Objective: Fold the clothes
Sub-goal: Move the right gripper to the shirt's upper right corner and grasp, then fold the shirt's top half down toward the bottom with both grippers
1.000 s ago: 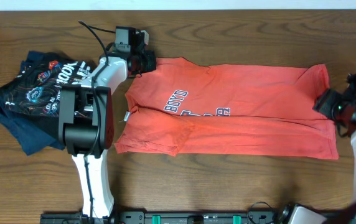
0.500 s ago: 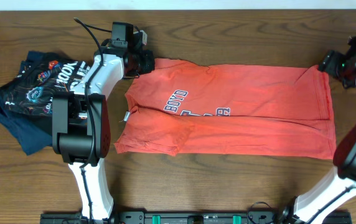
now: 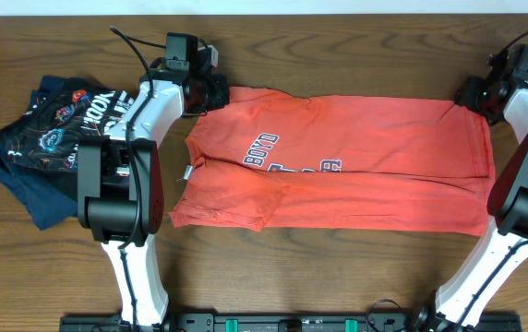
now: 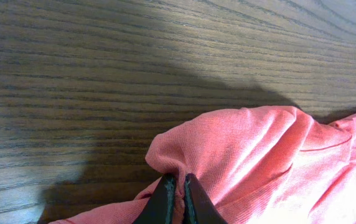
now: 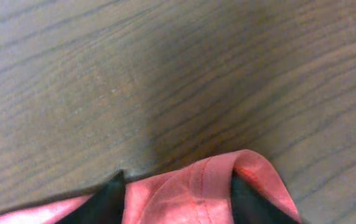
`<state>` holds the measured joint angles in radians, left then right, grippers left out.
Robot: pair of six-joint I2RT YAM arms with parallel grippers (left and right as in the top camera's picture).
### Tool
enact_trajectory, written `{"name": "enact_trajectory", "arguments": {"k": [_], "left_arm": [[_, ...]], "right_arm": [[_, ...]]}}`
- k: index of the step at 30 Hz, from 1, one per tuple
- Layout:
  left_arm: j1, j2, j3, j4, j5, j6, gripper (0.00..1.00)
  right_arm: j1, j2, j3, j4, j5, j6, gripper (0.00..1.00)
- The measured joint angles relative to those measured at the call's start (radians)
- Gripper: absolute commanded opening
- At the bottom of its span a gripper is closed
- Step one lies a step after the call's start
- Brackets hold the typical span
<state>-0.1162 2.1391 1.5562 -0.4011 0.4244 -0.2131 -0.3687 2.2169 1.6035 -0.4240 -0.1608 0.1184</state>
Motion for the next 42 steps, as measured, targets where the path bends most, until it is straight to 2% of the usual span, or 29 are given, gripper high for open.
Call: {"name": "enact_trajectory", "arguments": {"k": [2, 4, 13, 24, 31, 36, 42], "left_arm": [[0.0, 0.0, 0.0, 0.0, 0.0, 0.0, 0.06], [0.0, 0.0, 0.0, -0.003, 0.0, 0.0, 0.06], [0.007, 0.0, 0.0, -0.014, 0.0, 0.0, 0.06], [0.028, 0.0, 0.0, -0.026, 0.006, 0.0, 0.06], [0.028, -0.036, 0.0, -0.067, 0.05, 0.012, 0.06], [0.028, -0.114, 0.0, -0.172, 0.068, 0.016, 0.06], [0.028, -0.203, 0.002, -0.394, 0.074, 0.047, 0.06]], "right_arm": [[0.0, 0.0, 0.0, 0.002, 0.007, -0.001, 0.08], [0.0, 0.0, 0.0, -0.002, 0.02, 0.002, 0.01], [-0.006, 0.0, 0.01, -0.069, 0.119, 0.007, 0.01], [-0.071, 0.0, 0.076, -0.166, 0.12, 0.01, 0.01], [-0.079, 0.0, 0.114, -0.309, 0.149, 0.01, 0.01], [-0.099, -0.012, 0.158, -0.456, 0.175, 0.01, 0.01], [-0.126, -0.08, 0.16, -0.614, 0.188, 0.011, 0.01]]}}
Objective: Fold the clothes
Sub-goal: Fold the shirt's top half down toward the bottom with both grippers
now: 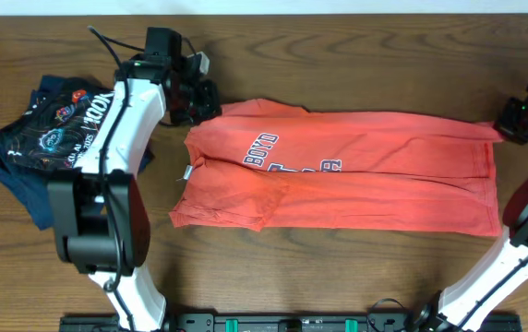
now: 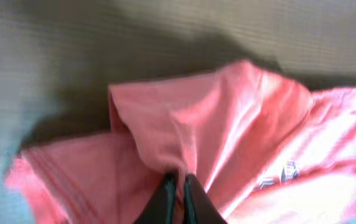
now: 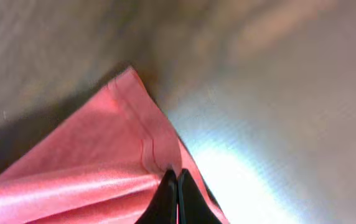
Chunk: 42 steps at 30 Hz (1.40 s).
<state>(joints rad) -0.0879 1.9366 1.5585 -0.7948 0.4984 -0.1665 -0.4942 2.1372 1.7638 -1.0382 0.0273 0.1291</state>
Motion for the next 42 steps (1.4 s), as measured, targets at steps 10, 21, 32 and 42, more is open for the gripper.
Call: {"name": "enact_trajectory", "arguments": {"k": [10, 21, 32, 42], "left_arm": [[0.0, -0.081, 0.001, -0.3, -0.077, 0.027, 0.06], [0.0, -0.081, 0.001, -0.49, -0.132, 0.074, 0.06], [0.0, -0.081, -0.068, -0.506, -0.152, 0.09, 0.06], [0.0, -0.081, -0.111, -0.495, -0.177, 0.09, 0.06]], "right_arm": [[-0.018, -0.168, 0.008, -0.277, -0.002, 0.0, 0.01], [-0.02, -0.174, -0.074, -0.374, 0.033, 0.0, 0.01], [-0.02, -0.174, -0.33, -0.282, 0.04, 0.006, 0.01], [-0.022, -0.239, -0.336, -0.266, 0.025, 0.02, 0.01]]}}
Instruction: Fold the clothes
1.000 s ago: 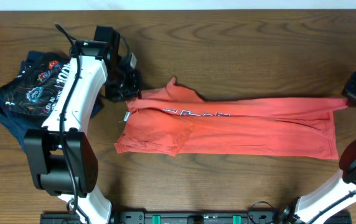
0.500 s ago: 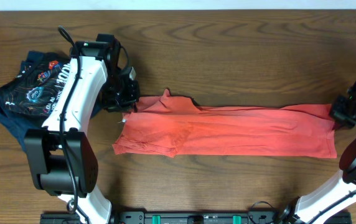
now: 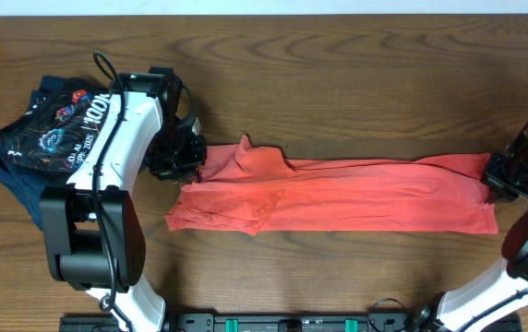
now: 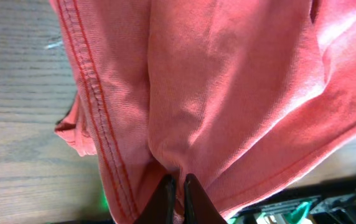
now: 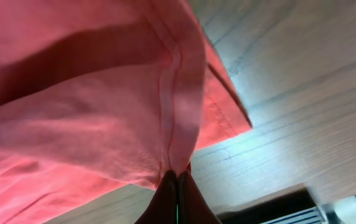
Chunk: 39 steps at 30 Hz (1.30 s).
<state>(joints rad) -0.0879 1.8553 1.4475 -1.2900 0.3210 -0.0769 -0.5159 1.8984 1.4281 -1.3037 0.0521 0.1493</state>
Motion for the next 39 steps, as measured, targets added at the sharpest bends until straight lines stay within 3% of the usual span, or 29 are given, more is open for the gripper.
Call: {"name": "enact_trajectory", "arguments": {"k": [8, 17, 23, 27, 29, 31, 39], "left_arm": [[0.001, 0.0, -0.023, -0.017, -0.032, -0.002, 0.06], [0.002, 0.0, -0.076, -0.029, -0.063, -0.004, 0.06], [0.002, 0.0, -0.082, -0.026, -0.071, -0.004, 0.06], [0.002, 0.0, -0.082, -0.026, -0.077, -0.004, 0.07], [0.002, 0.0, -0.082, -0.034, -0.081, -0.003, 0.27], [0.002, 0.0, -0.082, -0.053, -0.089, 0.0, 0.36], [0.003, 0.0, -0.083, -0.078, -0.093, -0.007, 0.36]], "right_arm": [[-0.02, -0.146, 0.0, -0.046, 0.002, 0.003, 0.01], [-0.02, -0.149, -0.045, -0.078, 0.04, 0.018, 0.01], [-0.02, -0.149, -0.13, -0.003, 0.109, 0.068, 0.01], [-0.02, -0.149, -0.163, 0.026, 0.127, 0.088, 0.14], [-0.02, -0.149, -0.166, 0.033, 0.132, 0.095, 0.19], [-0.02, -0.149, -0.166, 0.038, 0.132, 0.099, 0.22], [-0.02, -0.149, -0.166, 0.062, 0.08, 0.094, 0.18]]}}
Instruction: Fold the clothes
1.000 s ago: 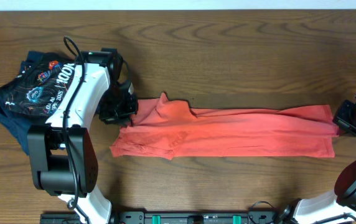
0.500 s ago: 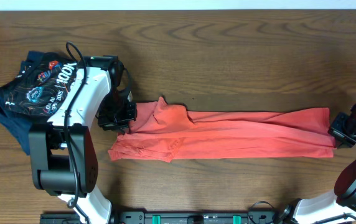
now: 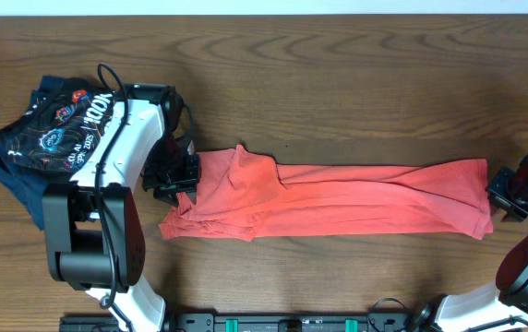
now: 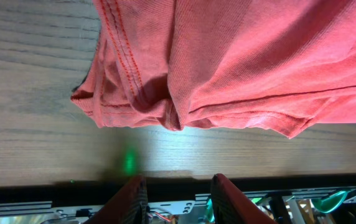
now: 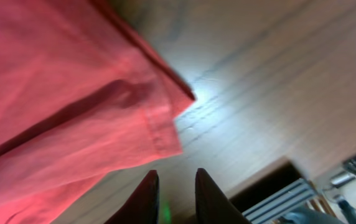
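The red shirt lies on the table as a long narrow band folded lengthwise, its lettering hidden. My left gripper sits at the band's left end. In the left wrist view it is open and empty, with the bunched shirt just beyond its fingers. My right gripper is at the band's right end. In the right wrist view it is open, with the shirt's hemmed corner beyond its tips.
A crumpled pile of dark printed clothes lies at the table's left side, beside my left arm. The wooden table stretches behind the shirt. The table's front edge and the rail below it show in both wrist views.
Both grippers were shut on the shirt's edge and are now open. The shirt has dropped flat, slightly nearer the front.
The shirt first lay spread wide with its lettering up, my left gripper shut on its far left corner and my right open around the far right one. Then both held the corners. The far edge came forward over the near half, and now it is released.
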`<state>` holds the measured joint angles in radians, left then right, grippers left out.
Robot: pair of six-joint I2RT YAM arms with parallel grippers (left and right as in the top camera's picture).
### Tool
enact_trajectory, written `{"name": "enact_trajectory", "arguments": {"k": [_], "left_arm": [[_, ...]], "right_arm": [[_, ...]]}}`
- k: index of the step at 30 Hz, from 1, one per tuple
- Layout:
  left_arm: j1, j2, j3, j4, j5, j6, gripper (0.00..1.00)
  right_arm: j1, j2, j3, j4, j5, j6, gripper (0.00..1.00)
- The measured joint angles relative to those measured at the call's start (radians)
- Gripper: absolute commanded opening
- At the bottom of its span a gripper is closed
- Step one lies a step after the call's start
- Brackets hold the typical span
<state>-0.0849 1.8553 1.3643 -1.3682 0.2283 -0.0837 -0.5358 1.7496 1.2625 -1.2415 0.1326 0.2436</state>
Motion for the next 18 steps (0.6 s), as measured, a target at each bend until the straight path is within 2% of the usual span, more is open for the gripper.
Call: {"name": "enact_trajectory", "arguments": {"k": [5, 8, 13, 18], "left_arm": [[0.0, 0.0, 0.011, 0.022, 0.005, 0.0, 0.36], [0.0, -0.012, 0.018, 0.111, 0.044, -0.001, 0.38], [-0.017, -0.035, 0.026, 0.261, 0.134, 0.001, 0.56], [-0.1, -0.036, 0.026, 0.372, 0.174, -0.012, 0.58]], "right_arm": [[0.006, 0.0, 0.0, 0.024, -0.116, -0.043, 0.18], [0.024, 0.0, -0.011, 0.052, -0.148, -0.053, 0.18], [0.051, 0.0, -0.085, 0.165, -0.176, -0.054, 0.18], [0.054, 0.0, -0.202, 0.312, -0.225, -0.051, 0.24]]}}
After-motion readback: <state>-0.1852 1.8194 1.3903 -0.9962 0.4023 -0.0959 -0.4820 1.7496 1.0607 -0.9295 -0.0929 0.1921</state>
